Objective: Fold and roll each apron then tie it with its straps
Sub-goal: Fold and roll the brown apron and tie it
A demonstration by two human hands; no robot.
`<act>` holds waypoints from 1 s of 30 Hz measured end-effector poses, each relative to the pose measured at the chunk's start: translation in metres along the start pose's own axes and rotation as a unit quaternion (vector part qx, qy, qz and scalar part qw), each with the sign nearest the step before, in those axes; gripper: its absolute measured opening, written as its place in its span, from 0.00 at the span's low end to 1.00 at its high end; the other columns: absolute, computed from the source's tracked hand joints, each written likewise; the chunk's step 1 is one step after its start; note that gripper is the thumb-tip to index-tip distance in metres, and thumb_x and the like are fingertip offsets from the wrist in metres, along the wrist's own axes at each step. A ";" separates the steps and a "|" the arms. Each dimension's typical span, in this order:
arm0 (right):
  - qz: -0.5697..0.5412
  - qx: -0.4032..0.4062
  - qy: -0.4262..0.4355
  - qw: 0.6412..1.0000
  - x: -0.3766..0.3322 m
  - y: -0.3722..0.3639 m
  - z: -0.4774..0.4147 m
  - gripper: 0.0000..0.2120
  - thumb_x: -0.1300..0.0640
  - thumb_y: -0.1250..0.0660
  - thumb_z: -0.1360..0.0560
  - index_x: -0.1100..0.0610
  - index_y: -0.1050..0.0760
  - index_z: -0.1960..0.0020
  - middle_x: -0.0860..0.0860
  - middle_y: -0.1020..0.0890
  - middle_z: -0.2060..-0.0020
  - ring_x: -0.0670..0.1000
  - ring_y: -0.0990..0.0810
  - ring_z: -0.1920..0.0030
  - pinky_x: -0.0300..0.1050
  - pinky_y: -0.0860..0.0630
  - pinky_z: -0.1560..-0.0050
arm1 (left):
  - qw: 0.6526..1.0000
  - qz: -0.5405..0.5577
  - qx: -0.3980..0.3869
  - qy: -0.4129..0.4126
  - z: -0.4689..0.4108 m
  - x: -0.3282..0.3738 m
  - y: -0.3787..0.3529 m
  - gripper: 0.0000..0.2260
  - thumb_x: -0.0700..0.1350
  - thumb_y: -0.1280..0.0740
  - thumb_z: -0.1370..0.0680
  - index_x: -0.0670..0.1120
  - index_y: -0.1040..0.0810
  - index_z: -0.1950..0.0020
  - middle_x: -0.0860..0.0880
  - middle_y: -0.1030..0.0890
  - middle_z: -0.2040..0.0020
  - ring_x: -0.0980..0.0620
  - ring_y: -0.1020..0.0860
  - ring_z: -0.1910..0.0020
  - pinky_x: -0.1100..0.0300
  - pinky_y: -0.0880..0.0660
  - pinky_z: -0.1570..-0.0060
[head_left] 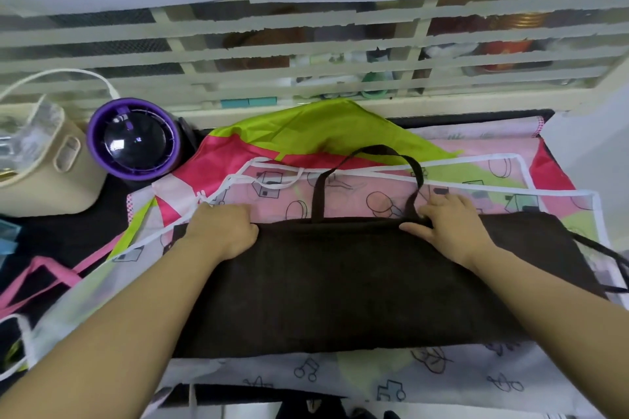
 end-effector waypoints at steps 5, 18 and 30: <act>-0.060 0.009 -0.040 0.997 -0.014 0.002 -0.001 0.20 0.33 0.39 0.28 0.50 0.31 0.57 0.47 0.27 0.63 0.52 0.27 0.53 0.50 0.36 0.42 | 0.985 -0.048 0.157 0.044 -0.003 0.020 -0.017 0.20 0.38 0.36 0.28 0.43 0.27 0.36 0.41 0.26 0.39 0.39 0.27 0.40 0.34 0.45 0.32; 0.000 0.110 -0.120 0.987 0.086 -0.025 0.057 0.19 0.46 0.47 0.25 0.58 0.24 0.51 0.55 0.22 0.53 0.61 0.25 0.48 0.63 0.38 0.37 | 0.975 0.049 0.122 -0.180 0.020 0.144 -0.082 0.26 0.59 0.52 0.21 0.52 0.33 0.27 0.46 0.36 0.25 0.45 0.38 0.26 0.38 0.50 0.32; 0.042 0.027 -0.185 0.981 0.087 -0.012 0.028 0.13 0.62 0.40 0.27 0.59 0.26 0.43 0.59 0.24 0.45 0.63 0.32 0.38 0.65 0.57 0.27 | 0.977 0.059 0.129 -0.161 0.020 0.144 -0.084 0.25 0.59 0.51 0.21 0.53 0.34 0.26 0.45 0.38 0.24 0.45 0.40 0.25 0.33 0.43 0.31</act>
Point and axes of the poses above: each hand's wrist, its own z-axis away from the middle knuckle, its own y-axis out of the back of the hand, x = y × z, the point moved 1 cm from there along -z, towards the middle knuckle
